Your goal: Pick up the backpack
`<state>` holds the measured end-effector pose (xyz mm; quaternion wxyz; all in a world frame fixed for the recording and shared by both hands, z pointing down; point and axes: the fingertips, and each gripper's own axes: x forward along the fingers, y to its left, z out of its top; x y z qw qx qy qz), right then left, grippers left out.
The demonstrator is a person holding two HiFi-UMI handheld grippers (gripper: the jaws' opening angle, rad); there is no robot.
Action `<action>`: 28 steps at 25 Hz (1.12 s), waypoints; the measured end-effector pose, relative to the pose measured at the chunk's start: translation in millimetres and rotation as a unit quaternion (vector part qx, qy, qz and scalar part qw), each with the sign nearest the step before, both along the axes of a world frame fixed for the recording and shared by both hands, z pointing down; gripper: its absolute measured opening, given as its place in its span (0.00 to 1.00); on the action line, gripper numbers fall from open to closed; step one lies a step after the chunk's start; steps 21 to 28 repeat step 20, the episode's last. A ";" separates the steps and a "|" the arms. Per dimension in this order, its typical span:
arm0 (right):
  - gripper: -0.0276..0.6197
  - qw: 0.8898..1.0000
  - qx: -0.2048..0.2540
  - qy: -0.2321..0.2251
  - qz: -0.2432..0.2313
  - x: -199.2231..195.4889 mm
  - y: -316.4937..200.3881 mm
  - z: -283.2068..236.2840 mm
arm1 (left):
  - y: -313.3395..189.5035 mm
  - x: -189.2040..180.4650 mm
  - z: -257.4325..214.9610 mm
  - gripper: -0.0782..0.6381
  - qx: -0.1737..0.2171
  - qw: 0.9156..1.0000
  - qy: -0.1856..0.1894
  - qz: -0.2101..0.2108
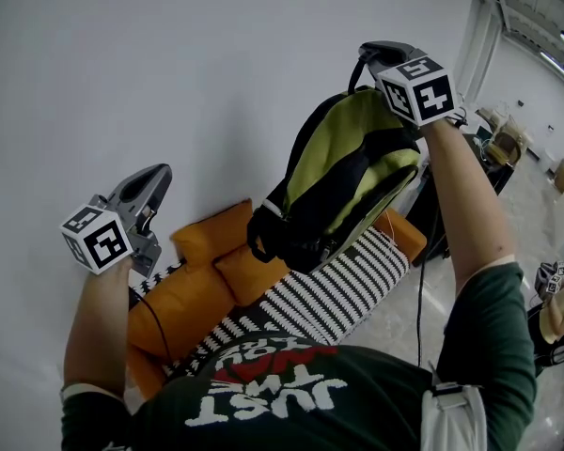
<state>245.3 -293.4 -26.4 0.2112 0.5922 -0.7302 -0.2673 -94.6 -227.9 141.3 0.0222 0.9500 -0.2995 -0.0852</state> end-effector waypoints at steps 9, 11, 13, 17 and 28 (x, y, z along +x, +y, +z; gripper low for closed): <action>0.10 1.000 0.001 0.001 0.001 -0.4 0.1 2.9 | -2.2 -0.2 2.1 0.12 0.002 1.000 0.000 0.000; 0.10 1.000 0.000 0.001 0.000 0.0 0.9 2.9 | -1.0 0.9 1.4 0.12 0.003 1.000 -0.001 0.002; 0.10 1.000 -0.001 0.001 0.000 0.7 1.3 3.1 | -0.5 1.7 1.5 0.12 0.003 1.000 -0.002 0.002; 0.10 1.000 -0.002 -0.001 0.001 1.5 -0.3 5.1 | -1.7 1.8 2.4 0.12 0.003 1.000 -0.002 0.002; 0.10 1.000 -0.003 -0.001 0.002 0.9 -2.1 8.2 | -3.4 0.8 4.5 0.12 0.003 1.000 -0.002 0.002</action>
